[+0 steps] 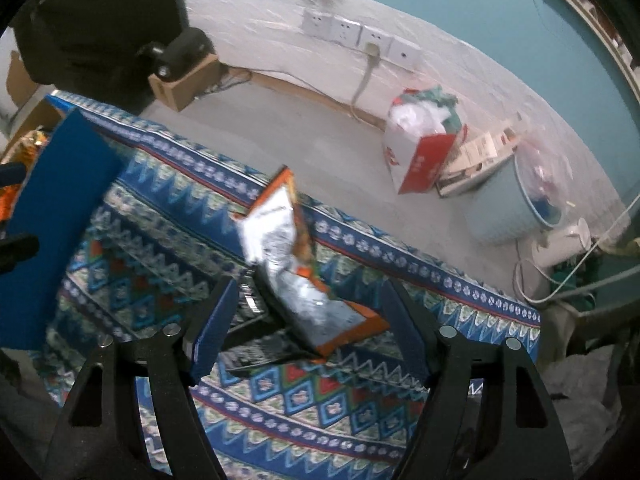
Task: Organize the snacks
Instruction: 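Grasp the black printed bag with left tool while right tool grasps the orange-green puff bag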
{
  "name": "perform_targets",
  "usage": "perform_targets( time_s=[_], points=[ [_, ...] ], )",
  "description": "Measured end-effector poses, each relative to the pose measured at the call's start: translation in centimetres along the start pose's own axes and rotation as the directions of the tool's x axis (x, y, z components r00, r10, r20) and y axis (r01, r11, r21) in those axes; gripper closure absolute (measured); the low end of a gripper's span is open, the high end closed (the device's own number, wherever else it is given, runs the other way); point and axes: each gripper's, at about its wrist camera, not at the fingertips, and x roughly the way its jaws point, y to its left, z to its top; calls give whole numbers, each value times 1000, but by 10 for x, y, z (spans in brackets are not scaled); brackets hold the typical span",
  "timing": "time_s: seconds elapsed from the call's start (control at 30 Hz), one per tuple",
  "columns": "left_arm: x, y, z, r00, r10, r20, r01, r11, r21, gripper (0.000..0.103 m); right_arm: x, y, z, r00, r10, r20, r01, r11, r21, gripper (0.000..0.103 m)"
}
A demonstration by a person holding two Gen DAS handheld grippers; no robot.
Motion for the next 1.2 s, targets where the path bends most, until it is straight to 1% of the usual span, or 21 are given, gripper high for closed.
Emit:
perform_targets(
  time_s=[0.2, 0.37, 0.6, 0.8, 1.0, 1.1, 1.13, 1.17, 1.2],
  points=[
    [23, -13, 7, 999, -5, -41, 6, 1000, 24, 27, 24, -18, -4, 999, -13, -35, 13, 1000, 14, 29],
    [38, -19, 10, 998, -12, -67, 15, 999, 38, 27, 44, -23, -6, 998, 11, -54, -11, 1000, 2, 29],
    [63, -19, 10, 992, -33, -119, 35, 999, 15, 27, 61, -7, -3, 995, 75, -65, -78, 996, -43, 29],
    [78, -19, 5, 984, -54, -170, 55, 998, 1, 27, 75, 16, -3, 986, 121, -113, -132, 987, -97, 28],
    [84, -28, 0, 981, -48, -191, 54, 998, 28, 27, 94, 38, -13, 975, 116, -188, -145, 978, -152, 28],
    [86, -31, -4, 979, -45, -199, 54, 998, 39, 27, 101, 42, -18, 970, 106, -217, -142, 977, -158, 28],
    [87, -33, -4, 978, -45, -203, 54, 998, 40, 27, 102, 41, -20, 969, 109, -223, -145, 978, -150, 31],
    [88, -34, -5, 977, -46, -206, 55, 998, 40, 27, 103, 40, -21, 967, 118, -227, -150, 980, -131, 37],
    [89, -35, -6, 976, -49, -210, 58, 997, 41, 27, 102, 38, -22, 964, 135, -228, -164, 980, -112, 46]
  ],
)
